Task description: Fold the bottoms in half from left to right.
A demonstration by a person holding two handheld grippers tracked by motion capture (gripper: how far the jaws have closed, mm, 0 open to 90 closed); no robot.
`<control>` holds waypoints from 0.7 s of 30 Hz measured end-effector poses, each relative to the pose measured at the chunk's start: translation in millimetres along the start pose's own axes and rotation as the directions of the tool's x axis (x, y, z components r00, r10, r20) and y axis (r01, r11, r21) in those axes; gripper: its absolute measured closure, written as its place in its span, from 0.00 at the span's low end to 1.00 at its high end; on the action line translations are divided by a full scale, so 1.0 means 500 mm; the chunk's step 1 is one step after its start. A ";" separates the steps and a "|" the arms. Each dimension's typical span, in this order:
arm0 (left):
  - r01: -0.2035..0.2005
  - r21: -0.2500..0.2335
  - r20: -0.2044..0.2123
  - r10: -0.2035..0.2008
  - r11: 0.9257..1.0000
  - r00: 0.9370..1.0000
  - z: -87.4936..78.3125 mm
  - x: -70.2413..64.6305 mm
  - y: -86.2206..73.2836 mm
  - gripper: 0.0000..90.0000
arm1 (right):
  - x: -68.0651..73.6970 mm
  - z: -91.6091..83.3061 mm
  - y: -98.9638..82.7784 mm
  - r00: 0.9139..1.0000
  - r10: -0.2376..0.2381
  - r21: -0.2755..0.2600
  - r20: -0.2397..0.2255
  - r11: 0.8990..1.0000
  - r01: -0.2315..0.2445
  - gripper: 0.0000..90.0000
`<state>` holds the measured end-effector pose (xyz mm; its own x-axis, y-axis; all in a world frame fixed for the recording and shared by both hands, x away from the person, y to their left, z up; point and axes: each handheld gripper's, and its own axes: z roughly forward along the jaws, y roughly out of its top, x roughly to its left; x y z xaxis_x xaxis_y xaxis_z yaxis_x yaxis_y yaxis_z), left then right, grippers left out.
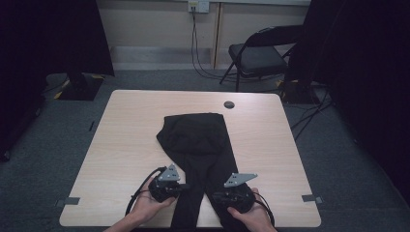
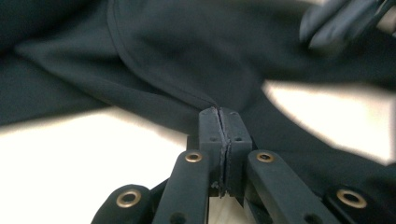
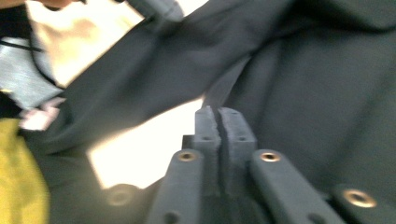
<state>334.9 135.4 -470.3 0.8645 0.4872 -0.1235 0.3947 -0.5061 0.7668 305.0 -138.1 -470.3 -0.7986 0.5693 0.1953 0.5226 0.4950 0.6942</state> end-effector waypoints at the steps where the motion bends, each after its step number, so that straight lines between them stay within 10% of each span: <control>1: 0.000 0.000 0.000 0.000 1.000 1.000 0.000 0.000 0.000 0.99 | 0.000 0.000 0.000 1.000 0.000 0.000 0.000 1.000 0.000 0.97; 6: 0.069 -0.168 0.034 -0.064 0.983 0.997 -0.052 0.033 0.049 0.99 | 0.024 0.010 0.021 0.998 -0.009 -0.017 -0.063 1.000 0.008 0.99; 13: 0.116 -0.275 0.056 -0.105 0.954 0.993 -0.075 0.066 0.117 0.99 | 0.074 0.077 0.024 0.986 -0.051 0.062 -0.159 0.996 0.062 0.99; 21: 0.162 -0.295 0.075 -0.147 0.942 0.986 -0.046 0.069 0.148 0.99 | 0.092 0.057 0.034 0.980 -0.059 -0.012 -0.190 0.998 0.057 0.43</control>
<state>386.7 131.0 -403.5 0.8181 0.5017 -0.2812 0.4203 -0.1879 0.8877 285.7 -84.4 -469.2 -0.8699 0.4045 0.2822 0.4724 0.5188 0.7126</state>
